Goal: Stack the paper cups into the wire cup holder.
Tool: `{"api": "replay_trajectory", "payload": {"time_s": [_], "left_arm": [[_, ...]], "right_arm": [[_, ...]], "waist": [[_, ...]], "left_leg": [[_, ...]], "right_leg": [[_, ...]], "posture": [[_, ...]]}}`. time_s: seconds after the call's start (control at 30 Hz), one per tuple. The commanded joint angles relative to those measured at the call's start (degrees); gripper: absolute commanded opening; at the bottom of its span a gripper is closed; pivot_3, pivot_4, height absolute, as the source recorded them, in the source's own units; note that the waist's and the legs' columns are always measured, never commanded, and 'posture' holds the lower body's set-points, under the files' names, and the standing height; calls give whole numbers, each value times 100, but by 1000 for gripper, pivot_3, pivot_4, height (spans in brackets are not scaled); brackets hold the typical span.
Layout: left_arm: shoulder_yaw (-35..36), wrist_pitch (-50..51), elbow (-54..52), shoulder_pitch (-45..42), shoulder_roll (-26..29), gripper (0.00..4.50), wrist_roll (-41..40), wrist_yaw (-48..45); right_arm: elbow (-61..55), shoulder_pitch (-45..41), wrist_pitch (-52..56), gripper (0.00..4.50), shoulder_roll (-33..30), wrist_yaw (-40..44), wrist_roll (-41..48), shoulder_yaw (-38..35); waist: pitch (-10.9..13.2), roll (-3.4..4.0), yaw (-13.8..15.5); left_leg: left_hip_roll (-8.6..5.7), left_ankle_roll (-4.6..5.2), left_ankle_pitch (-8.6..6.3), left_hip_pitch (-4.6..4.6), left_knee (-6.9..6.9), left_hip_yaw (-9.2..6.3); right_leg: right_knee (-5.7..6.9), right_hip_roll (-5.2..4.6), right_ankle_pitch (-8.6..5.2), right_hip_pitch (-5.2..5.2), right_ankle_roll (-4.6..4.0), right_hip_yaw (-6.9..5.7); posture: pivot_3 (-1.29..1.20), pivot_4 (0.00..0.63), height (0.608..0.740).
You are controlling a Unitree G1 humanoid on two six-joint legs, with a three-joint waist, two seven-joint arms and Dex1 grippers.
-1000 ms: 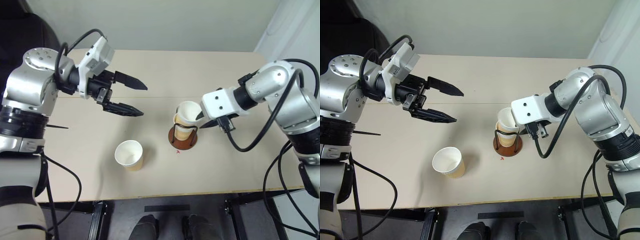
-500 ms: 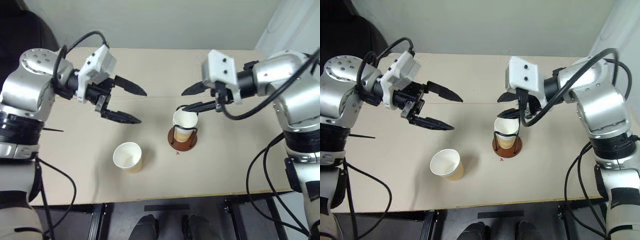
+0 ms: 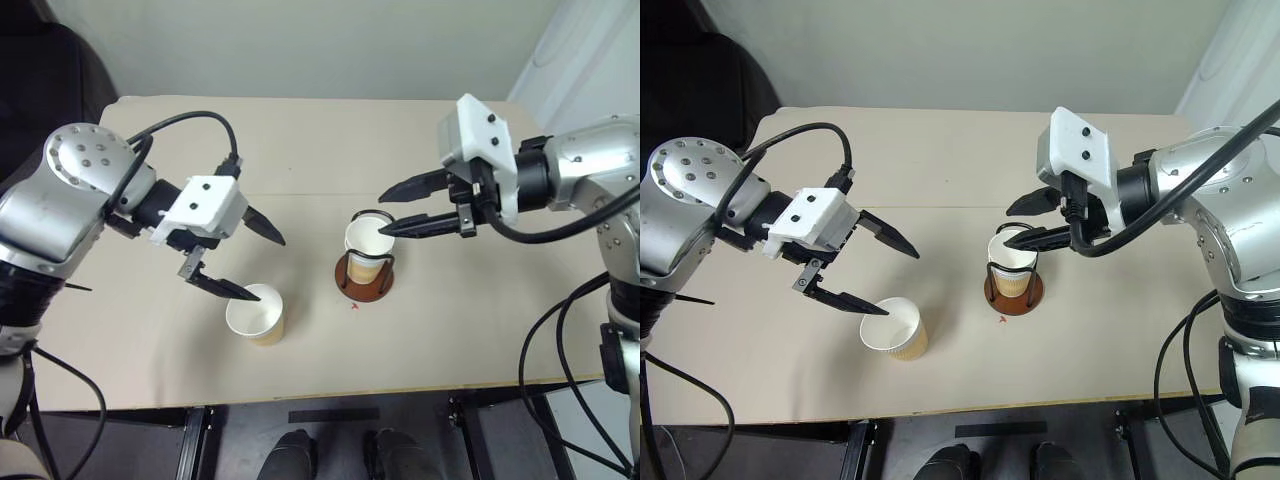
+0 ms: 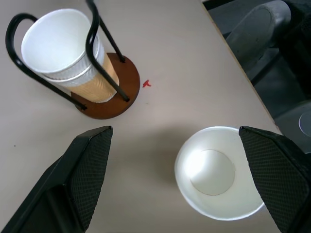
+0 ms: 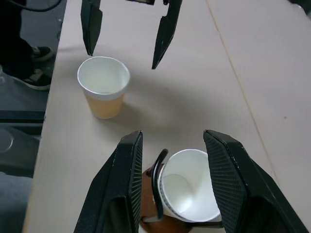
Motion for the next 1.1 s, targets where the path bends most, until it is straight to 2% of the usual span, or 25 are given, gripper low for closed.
{"api": "replay_trajectory", "payload": {"time_s": [0.03, 0.23, 0.63, 0.73, 0.87, 1.0, 1.1], "left_arm": [[-41, -347, -171, -115, 235, 4500, 52, -176], [-108, -663, -35, -100, 172, 4500, 457, -176], [-159, -580, -51, -107, -148, 4500, 736, -176], [-85, -396, 35, -268, -232, 4500, 621, -176], [137, 108, 71, -532, -196, 4500, 67, -176], [211, 456, -313, -310, 212, 4500, -605, -176], [218, 375, -476, -97, 405, 4500, -613, -176]], "right_arm": [[-137, -43, -6, 1925, -161, -92, 188, -195], [-165, -14, -41, 1925, -255, -191, 366, -181], [-252, 45, -39, 1925, -394, -312, 544, -118], [-386, 74, 85, 1925, -448, -321, 671, -134], [-504, 110, 222, 1925, -518, -383, 824, -186], [-573, 193, 276, 1925, -565, -486, 950, -237], [-597, 231, 275, 1925, -610, -509, 1032, -258]], "waist": [[0, 0, -3], [0, 0, -2], [0, 0, -1], [0, 0, 0], [0, 0, -2], [0, 1, -15], [-1, 2, -22]], "left_leg": [[0, 0, 0, 1, 0, 0], [0, 0, 0, 1, -1, 0], [0, 0, 0, 1, -1, 0], [0, 0, 0, 1, -2, 0], [0, 0, 0, 0, 0, 1], [1, 0, 0, 1, -4, 1], [1, 0, 0, 2, -5, 1]], "right_leg": [[1, 0, 0, 0, -1, 0], [1, 0, 0, 0, -1, -1], [2, -1, 1, 0, -1, -1], [3, -1, 0, 0, -1, -2], [2, -1, 1, 0, -1, -1], [2, 0, 0, -1, -1, -1], [0, 0, 0, -2, -1, -2]], "posture": [[0, 150, 740], [0, 150, 740], [0, 150, 740], [0, 150, 740], [0, 150, 740], [0, 150, 740], [0, 150, 740]]}}
